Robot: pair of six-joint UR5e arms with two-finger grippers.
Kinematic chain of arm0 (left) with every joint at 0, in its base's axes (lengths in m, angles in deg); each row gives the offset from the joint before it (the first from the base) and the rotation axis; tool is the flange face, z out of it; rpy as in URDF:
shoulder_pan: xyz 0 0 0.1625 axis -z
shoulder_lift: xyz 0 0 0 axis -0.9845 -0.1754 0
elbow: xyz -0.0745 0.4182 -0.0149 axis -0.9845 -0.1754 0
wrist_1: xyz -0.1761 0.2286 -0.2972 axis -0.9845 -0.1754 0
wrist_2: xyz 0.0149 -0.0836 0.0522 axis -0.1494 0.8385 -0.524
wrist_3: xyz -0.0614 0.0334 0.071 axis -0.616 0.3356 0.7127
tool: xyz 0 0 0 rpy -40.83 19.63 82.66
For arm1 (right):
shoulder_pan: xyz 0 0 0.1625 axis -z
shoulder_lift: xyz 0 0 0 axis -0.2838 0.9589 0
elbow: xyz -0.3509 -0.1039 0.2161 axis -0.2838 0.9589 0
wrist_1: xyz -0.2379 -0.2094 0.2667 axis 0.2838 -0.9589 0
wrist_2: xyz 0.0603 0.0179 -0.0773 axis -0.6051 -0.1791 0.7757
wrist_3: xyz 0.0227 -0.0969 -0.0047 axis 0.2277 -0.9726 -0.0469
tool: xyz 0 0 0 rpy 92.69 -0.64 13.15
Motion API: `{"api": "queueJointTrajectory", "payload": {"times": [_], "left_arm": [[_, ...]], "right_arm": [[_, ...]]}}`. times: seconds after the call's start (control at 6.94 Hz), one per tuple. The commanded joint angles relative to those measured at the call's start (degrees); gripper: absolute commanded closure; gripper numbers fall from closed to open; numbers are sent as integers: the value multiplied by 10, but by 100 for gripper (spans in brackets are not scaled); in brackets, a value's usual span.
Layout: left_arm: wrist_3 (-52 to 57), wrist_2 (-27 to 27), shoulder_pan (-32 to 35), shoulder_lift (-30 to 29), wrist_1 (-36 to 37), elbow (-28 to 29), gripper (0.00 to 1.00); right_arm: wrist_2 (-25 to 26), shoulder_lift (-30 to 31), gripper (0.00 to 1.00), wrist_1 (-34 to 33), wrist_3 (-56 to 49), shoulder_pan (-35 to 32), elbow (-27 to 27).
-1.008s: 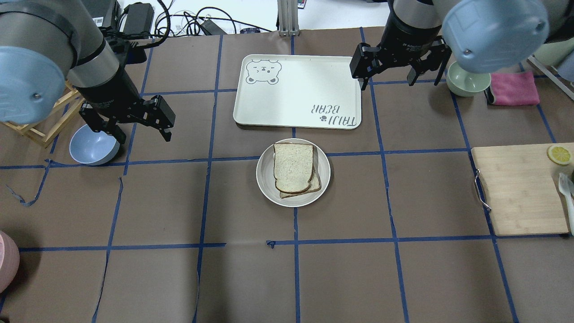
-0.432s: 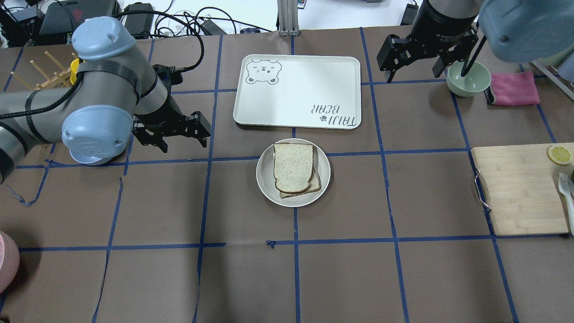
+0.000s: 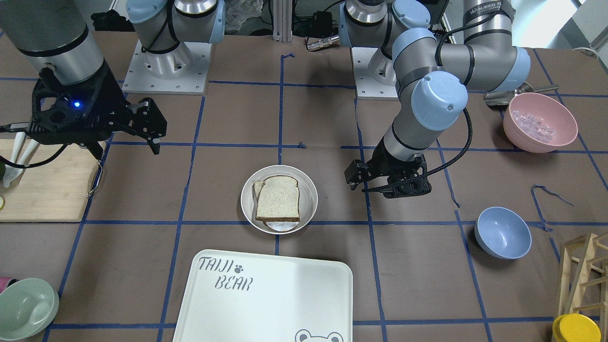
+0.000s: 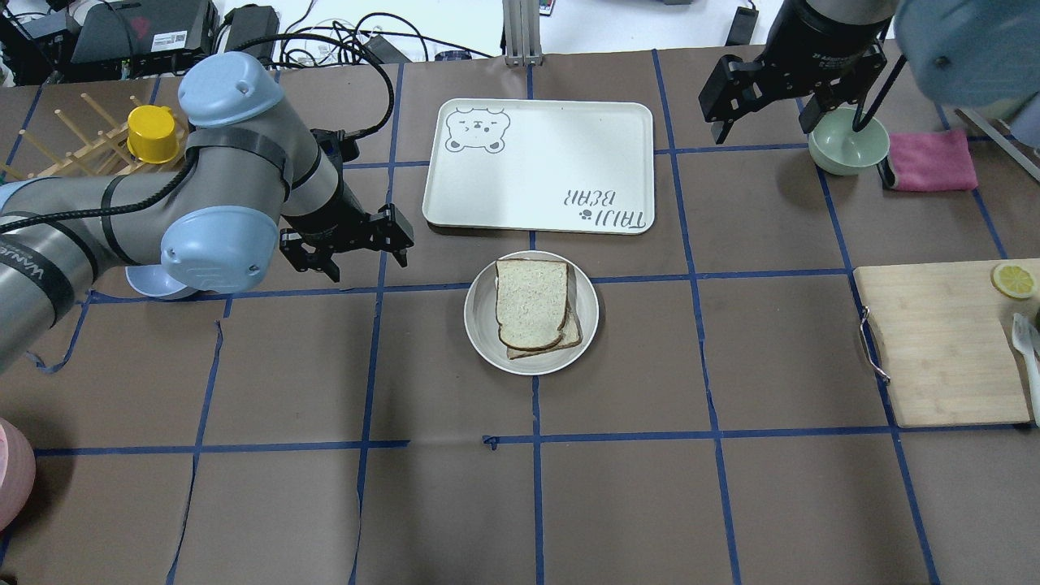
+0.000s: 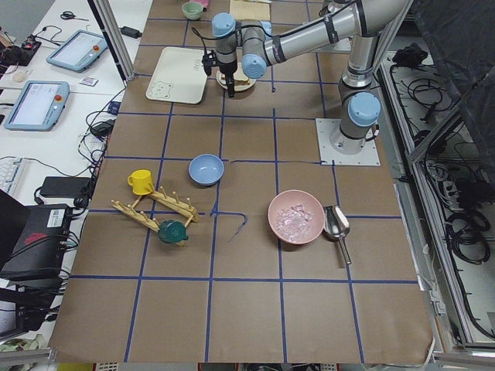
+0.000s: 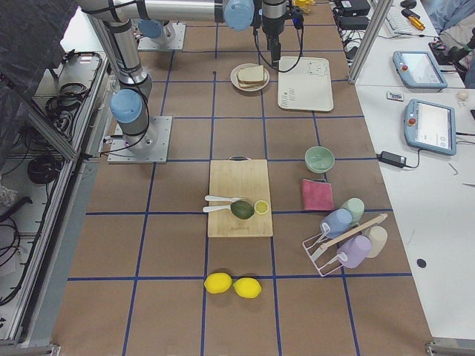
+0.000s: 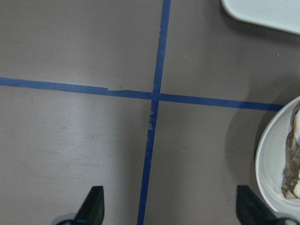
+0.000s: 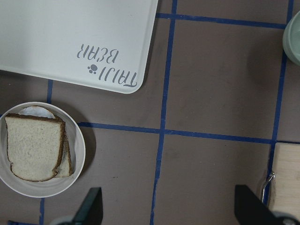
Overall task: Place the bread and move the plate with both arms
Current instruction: 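Raise the right gripper away while the left arm reaches toward the plate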
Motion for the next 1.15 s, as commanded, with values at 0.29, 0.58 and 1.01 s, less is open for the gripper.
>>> {"api": "queueJointTrajectory", "payload": {"times": [0.29,0.58,1.01], "left_arm": [[-5,16,52,-58,111,-1,0],[-2,11,83,-87,130,-8,17],[38,13,95,-105,132,-12,25]], "right_arm": [[-1,1,0,1,4,-1,3],[-1,1,0,2,5,-1,3],[0,1,0,2,7,-1,2]]}}
